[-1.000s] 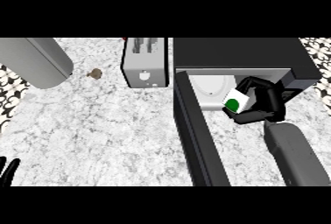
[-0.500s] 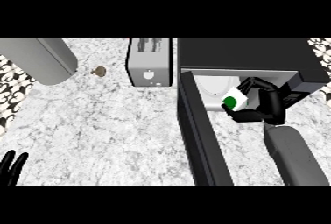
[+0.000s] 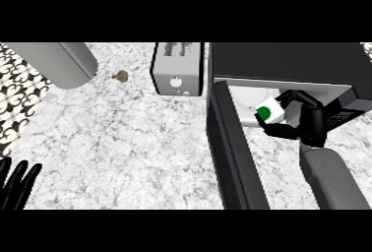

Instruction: Pick up the milk, place it into the microwave and close the microwave

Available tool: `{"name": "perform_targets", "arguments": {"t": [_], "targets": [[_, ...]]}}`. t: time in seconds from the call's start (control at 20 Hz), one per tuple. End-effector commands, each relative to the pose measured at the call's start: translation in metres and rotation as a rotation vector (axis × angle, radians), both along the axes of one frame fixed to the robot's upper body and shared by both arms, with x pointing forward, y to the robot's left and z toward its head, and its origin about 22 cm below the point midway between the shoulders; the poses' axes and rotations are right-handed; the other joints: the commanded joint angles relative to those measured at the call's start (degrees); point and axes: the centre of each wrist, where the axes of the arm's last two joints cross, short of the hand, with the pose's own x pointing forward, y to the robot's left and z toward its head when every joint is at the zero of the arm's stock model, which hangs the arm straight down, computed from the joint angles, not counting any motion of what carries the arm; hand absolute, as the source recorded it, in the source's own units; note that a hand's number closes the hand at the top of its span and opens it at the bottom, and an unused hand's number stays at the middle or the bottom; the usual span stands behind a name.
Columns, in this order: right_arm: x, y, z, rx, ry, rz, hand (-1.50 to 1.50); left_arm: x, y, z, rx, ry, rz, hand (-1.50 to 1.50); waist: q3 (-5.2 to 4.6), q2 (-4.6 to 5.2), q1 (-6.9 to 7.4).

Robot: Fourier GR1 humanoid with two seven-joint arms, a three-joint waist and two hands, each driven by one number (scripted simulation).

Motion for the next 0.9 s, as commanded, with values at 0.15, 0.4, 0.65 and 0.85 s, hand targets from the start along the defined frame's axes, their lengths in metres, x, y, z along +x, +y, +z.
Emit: {"name": "perform_targets", "arguments": {"t": [0.15,0.4,0.65,0.85], "targets": [[0.044,0.017,0.030,-0.015,0.041,-0.143,1.50,0.007,0.000,0.001,0.055,0.007,-0.010,-1.50,-0.38,3.56,6.69],[0.034,0.002,0.020,-0.202,-0.060,-0.244,-1.50,0.016,-0.001,0.006,0.083,-0.019,-0.025,-1.50,-0.64,3.87,7.45],[0.029,0.006,0.009,-0.242,-0.082,-0.258,-1.50,0.022,-0.007,0.008,0.107,-0.011,-0.057,-1.50,-0.46,4.21,8.76],[0.029,0.017,-0.002,-0.226,0.010,-0.209,-1.50,0.027,-0.011,0.005,0.108,0.000,-0.085,-1.50,-0.46,4.64,9.56]]}}
